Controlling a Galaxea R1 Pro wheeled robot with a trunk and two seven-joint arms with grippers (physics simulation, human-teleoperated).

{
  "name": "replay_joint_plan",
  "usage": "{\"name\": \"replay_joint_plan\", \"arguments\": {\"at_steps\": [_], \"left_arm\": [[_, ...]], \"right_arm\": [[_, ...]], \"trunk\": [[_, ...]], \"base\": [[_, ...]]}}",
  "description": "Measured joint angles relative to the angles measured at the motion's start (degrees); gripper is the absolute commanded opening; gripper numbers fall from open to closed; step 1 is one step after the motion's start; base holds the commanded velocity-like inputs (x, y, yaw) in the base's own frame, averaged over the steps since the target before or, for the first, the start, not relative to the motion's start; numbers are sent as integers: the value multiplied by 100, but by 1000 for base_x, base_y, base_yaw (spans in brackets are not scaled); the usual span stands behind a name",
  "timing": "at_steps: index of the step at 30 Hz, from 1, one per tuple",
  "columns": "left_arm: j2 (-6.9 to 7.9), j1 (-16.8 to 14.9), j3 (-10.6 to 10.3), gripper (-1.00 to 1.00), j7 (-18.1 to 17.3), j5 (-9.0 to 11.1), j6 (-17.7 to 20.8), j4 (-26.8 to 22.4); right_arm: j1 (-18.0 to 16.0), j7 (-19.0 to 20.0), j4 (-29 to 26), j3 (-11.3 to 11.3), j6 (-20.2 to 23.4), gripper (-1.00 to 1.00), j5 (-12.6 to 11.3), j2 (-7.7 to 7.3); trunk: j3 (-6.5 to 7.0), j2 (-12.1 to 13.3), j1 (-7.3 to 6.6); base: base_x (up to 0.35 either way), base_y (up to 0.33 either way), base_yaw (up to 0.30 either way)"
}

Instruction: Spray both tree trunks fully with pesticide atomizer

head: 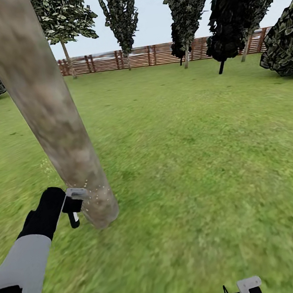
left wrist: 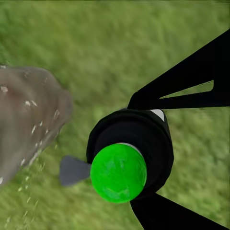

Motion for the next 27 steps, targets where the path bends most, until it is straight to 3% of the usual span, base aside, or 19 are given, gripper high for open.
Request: {"name": "replay_joint_plan", "arguments": {"at_steps": [2, 6, 12, 18, 20, 22, 27], "left_arm": [[53, 42, 216, -100, 17, -62, -12, 1], [185, 157, 240, -100, 20, -13, -10, 3], [90, 266, 254, -100, 10, 51, -19, 15], [75, 910, 254, -100, 13, 51, -72, 43], [-26, 1047, 253, -100, 1, 89, -88, 46], [-304, 1110, 245, -100, 42, 101, -111, 30], [-342, 1126, 258, -100, 54, 10, -146, 24]], "right_arm": [[0, 0, 0, 0, 0, 100, 0, 0], [-1, -1, 1, 2, -4, 100, 0, 0], [-1, -1, 2, 7, -4, 100, 0, 0], [-1, 0, 2, 9, -4, 100, 0, 8], [-1, -2, 2, 8, -5, 100, 1, 7], [-1, -7, 2, 1, -6, 100, 3, 7], [-1, -11, 2, 7, -6, 100, 1, 7]], "trunk": [[0, 0, 1], [0, 0, 2], [0, 0, 3], [-1, 0, 3], [0, 0, 2], [0, 0, 1], [0, 0, 1]], "base": [[140, 167, 0], [25, 29, 0], [1, 1, 170], [3, -1, 111], [118, -121, 5], [173, -206, 1], [175, -226, 0]]}}
